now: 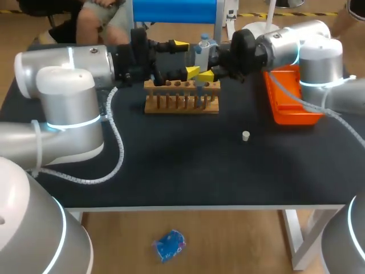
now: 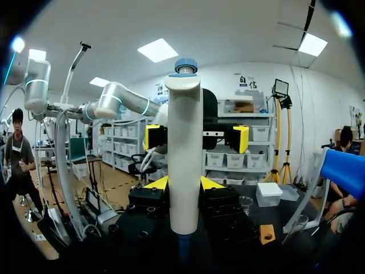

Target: Invert the test tube, pick up the pipette, mount the tip to pipette, aspirate from beaker and dispense into the tube, eject the tip, return the pipette, and cap with the stopper.

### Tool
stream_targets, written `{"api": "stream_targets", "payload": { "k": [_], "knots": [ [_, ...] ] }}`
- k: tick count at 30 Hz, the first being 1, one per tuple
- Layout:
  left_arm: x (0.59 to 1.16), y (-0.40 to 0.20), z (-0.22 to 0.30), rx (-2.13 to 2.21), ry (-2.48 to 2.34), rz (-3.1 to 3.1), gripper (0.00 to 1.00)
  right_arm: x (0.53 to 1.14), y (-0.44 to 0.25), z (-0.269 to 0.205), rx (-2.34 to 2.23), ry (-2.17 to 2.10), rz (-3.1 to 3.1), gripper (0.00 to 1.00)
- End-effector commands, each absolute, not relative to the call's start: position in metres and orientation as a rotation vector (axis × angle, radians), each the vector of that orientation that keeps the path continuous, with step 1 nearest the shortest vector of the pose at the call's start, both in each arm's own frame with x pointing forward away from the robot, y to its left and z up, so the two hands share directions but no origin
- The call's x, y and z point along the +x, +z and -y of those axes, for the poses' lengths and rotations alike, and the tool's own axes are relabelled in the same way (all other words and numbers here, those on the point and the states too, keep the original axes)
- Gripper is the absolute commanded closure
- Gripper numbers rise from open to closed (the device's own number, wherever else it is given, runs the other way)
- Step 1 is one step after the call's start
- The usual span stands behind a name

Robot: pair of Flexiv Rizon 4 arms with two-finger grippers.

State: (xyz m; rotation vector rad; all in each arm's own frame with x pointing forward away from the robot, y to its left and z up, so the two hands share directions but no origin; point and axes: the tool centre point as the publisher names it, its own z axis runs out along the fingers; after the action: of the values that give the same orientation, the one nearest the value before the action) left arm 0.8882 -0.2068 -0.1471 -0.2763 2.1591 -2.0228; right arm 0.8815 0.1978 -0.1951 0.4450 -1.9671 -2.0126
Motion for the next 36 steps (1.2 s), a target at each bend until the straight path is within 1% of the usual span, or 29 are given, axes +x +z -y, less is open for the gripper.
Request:
{"api": "stream_targets", "payload": {
  "k": [1,19,21,22,23,24,27,30,35,36],
  "knots": [
    [0.892,-0.149,0.211,-0.275,-2.022,-2.156,0.00,0.888,-0.197,-0.208,0.477,-2.003,1.941,1.00],
    [0.895,-0.152,0.215,-0.284,-2.033,-2.140,0.00,0.889,-0.192,-0.217,0.488,-2.014,1.910,1.00],
    [0.895,-0.152,0.215,-0.286,-2.034,-2.138,0.02,0.889,-0.192,-0.217,0.489,-2.012,1.908,1.00],
    [0.895,-0.152,0.214,-0.287,-2.034,-2.137,0.04,0.889,-0.192,-0.218,0.490,-2.009,1.907,1.00],
    [0.895,-0.152,0.214,-0.288,-2.034,-2.135,0.11,0.889,-0.193,-0.218,0.490,-2.007,1.907,1.00],
    [0.895,-0.152,0.214,-0.289,-2.034,-2.135,0.15,0.889,-0.193,-0.218,0.489,-2.005,1.906,1.00],
    [0.895,-0.152,0.214,-0.291,-2.032,-2.139,0.16,0.889,-0.194,-0.218,0.486,-1.999,1.905,1.00],
    [0.895,-0.153,0.214,-0.290,-2.033,-2.141,0.21,0.889,-0.194,-0.218,0.483,-1.996,1.904,1.00],
    [0.895,-0.153,0.214,-0.290,-2.039,-2.136,0.47,0.888,-0.195,-0.218,0.480,-1.995,1.901,1.00],
    [0.895,-0.153,0.215,-0.290,-2.040,-2.136,0.51,0.888,-0.194,-0.218,0.480,-1.995,1.901,1.00]
  ]
}}
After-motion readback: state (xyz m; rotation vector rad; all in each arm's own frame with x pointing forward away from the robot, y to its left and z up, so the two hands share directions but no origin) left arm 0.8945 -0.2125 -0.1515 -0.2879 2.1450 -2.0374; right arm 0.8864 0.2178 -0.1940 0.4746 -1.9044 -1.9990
